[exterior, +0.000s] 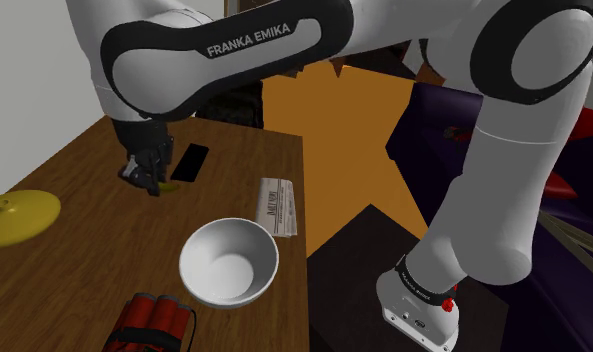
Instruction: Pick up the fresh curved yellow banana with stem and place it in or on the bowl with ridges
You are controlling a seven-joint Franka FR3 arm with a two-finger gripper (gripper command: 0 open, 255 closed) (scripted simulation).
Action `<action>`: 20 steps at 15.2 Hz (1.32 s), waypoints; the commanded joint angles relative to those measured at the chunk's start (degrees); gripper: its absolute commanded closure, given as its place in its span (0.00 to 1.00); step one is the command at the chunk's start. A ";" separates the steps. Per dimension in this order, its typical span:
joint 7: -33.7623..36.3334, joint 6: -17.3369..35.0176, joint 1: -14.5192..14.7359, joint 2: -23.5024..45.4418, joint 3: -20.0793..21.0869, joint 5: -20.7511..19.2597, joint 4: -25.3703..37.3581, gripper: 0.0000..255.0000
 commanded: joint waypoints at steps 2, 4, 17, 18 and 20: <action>0.41 2.54 -0.45 -5.99 0.94 1.90 -8.22 1.00; 0.49 4.31 -0.63 -10.22 1.57 3.45 -13.93 1.00; 0.55 12.38 1.74 -28.44 4.21 12.18 -38.79 1.00; 0.69 13.21 1.72 -27.96 4.30 12.00 -39.17 1.00; 1.01 14.86 1.66 -26.96 4.46 11.61 -39.89 1.00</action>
